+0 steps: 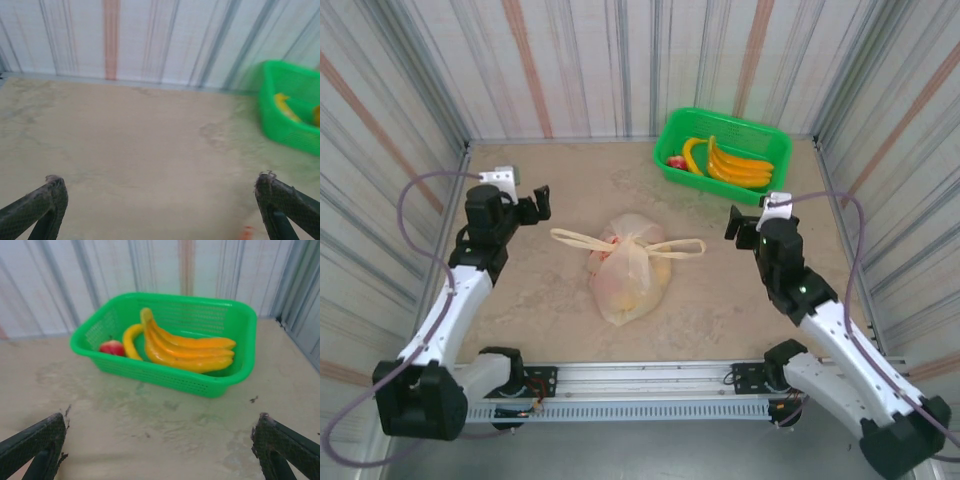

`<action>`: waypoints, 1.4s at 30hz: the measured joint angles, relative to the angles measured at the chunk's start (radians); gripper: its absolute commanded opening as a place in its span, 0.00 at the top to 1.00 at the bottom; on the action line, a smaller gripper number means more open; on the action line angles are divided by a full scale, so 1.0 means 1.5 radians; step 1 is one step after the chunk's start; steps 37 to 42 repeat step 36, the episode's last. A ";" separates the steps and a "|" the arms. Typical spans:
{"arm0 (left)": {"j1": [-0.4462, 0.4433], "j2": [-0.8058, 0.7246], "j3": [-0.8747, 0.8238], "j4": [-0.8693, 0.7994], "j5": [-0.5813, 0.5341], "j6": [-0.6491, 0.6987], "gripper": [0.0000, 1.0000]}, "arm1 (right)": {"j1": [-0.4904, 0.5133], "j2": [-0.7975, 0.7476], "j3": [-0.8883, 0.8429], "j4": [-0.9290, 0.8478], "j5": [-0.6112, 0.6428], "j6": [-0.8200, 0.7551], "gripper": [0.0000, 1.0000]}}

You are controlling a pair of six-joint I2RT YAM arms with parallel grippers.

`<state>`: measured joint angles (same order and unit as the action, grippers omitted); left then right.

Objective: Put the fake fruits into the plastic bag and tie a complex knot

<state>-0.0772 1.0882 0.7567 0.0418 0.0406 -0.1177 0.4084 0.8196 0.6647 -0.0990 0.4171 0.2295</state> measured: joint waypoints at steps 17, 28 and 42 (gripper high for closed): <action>0.044 0.288 -0.241 0.453 0.030 0.107 0.01 | -0.308 0.491 -0.217 0.563 -0.299 -0.095 0.01; 0.017 0.288 -0.238 0.489 -0.025 0.121 0.01 | -0.286 0.490 -0.179 0.614 -0.288 -0.095 0.01; 0.030 0.288 -0.235 0.489 -0.015 0.124 0.01 | -0.286 0.490 -0.179 0.619 -0.279 -0.095 0.01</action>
